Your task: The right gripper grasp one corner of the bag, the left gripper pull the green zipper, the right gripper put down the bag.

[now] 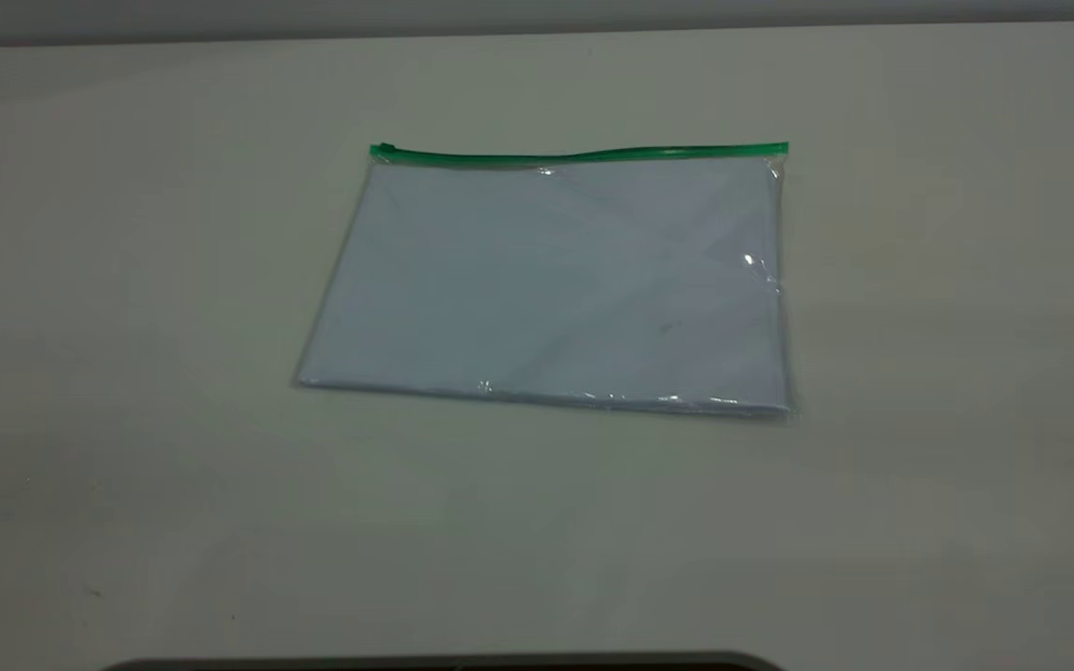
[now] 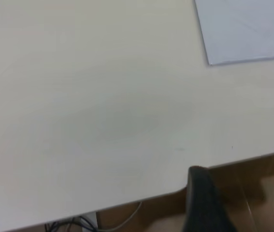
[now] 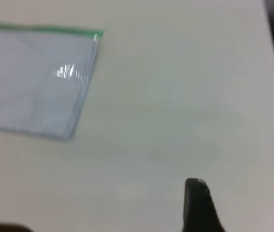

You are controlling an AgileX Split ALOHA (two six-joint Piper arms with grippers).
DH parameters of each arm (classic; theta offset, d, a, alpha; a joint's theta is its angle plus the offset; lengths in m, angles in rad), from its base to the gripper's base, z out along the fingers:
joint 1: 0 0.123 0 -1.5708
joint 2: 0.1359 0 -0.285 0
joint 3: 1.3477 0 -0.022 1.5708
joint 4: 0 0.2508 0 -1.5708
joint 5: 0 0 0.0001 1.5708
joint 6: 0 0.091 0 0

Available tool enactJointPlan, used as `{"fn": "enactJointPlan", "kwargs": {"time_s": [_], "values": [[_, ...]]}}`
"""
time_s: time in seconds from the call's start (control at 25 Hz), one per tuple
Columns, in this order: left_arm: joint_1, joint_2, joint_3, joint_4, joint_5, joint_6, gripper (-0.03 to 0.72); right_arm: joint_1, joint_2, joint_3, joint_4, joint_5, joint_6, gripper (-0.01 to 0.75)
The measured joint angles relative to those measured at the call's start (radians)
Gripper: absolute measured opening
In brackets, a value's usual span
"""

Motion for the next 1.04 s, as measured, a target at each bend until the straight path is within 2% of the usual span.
{"fn": "enactJointPlan", "kwargs": {"time_s": [0.12, 0.36, 1.04], "values": [[0.012, -0.008, 0.0, 0.001, 0.0, 0.0, 0.496, -0.001, -0.012, 0.0, 0.002, 0.005, 0.0, 0.484], [0.082, -0.072, 0.0, 0.001, 0.006, -0.003, 0.496, -0.001, -0.012, 0.0, 0.004, 0.005, 0.0, 0.484], [0.085, -0.074, 0.0, 0.001, 0.008, -0.003, 0.496, -0.001, -0.012, 0.0, 0.007, 0.005, 0.0, 0.484]]}}
